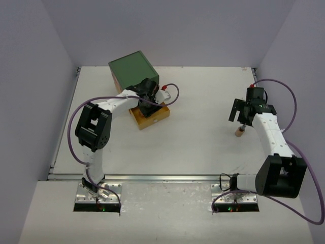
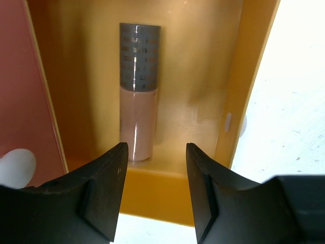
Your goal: Organize the makeup
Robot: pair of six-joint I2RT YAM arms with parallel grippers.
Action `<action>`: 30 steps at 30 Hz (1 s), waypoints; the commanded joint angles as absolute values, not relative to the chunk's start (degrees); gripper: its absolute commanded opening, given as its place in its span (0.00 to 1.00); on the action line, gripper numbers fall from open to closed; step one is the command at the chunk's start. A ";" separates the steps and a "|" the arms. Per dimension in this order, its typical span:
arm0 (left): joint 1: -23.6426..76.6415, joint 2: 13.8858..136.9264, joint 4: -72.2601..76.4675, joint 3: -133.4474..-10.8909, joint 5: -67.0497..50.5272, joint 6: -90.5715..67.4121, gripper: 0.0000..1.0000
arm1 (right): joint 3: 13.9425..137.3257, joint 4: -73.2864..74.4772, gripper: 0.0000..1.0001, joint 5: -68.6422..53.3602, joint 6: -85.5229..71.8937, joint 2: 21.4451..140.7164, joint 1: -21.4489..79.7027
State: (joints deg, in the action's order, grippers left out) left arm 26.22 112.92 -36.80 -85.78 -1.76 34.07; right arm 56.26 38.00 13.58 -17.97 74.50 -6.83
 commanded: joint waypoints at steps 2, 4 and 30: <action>26.46 112.07 -38.64 -91.53 -3.58 32.36 0.48 | 53.30 33.89 0.95 12.21 -20.00 76.17 -10.06; 26.46 111.77 -39.61 -92.85 -4.60 31.75 0.48 | 52.38 32.46 0.94 10.53 -20.33 77.64 -10.96; 26.46 111.18 -43.76 -96.89 -4.60 32.39 0.49 | 52.51 23.08 0.47 7.90 -22.91 93.24 -14.50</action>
State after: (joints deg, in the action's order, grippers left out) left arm 26.22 112.92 -43.62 -93.53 -4.47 32.53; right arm 51.44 25.66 6.08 -23.14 93.03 -14.28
